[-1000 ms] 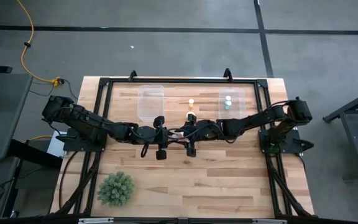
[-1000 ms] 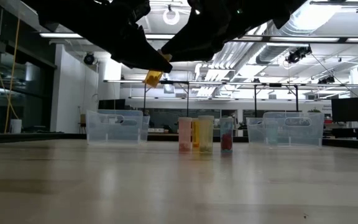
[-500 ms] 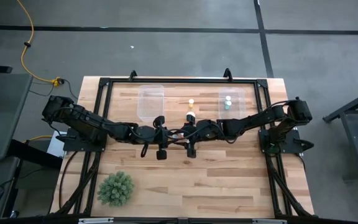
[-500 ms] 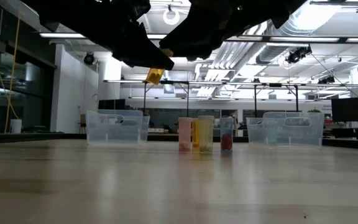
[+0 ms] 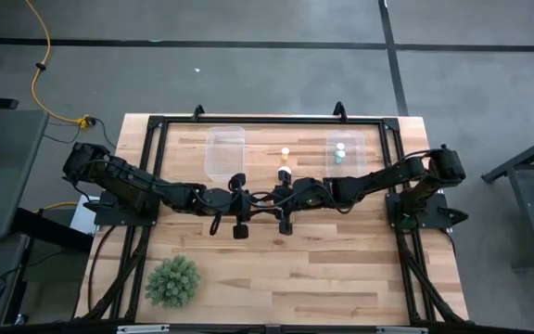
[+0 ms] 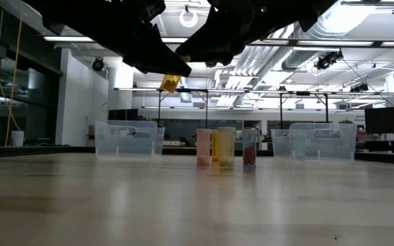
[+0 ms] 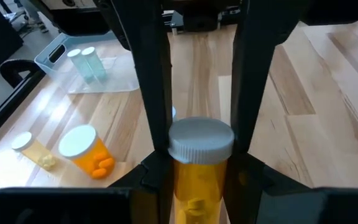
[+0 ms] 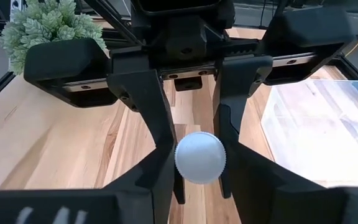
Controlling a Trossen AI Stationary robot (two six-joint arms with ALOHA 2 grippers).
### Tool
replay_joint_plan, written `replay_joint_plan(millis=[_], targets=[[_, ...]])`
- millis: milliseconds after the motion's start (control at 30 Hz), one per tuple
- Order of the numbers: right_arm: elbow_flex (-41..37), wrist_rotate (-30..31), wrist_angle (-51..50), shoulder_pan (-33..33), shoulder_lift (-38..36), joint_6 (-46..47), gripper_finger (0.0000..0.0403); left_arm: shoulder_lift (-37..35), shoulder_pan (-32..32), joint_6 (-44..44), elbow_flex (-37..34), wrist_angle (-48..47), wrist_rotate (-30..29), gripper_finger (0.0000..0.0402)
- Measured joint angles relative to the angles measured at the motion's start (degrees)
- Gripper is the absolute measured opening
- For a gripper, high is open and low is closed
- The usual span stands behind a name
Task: Pick and place medicine bottles into bin by pill shape (circle, oval)
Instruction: Put the small orange tablet bottle into the right transparent bin
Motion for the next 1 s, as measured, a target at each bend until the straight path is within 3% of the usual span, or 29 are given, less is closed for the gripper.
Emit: replay_joint_plan(millis=[367, 833, 1000], targets=[[0.0, 0.0, -0.1, 0.0, 0.0, 0.0, 0.0105, 0.0, 0.0, -1.7, 0.0, 0.4, -1.2, 0.0104], [0.1, 0.2, -3.9, 0.0, -1.1, -0.5, 0.0103, -1.3, 0.0, -3.8, 0.0, -1.6, -1.7, 0.0192], [0.0, 0.2, -10.7, 0.0, -4.9, 0.2, 0.0103, -5.4, -0.1, -5.7, 0.1, -3.4, 3.3, 0.0195]])
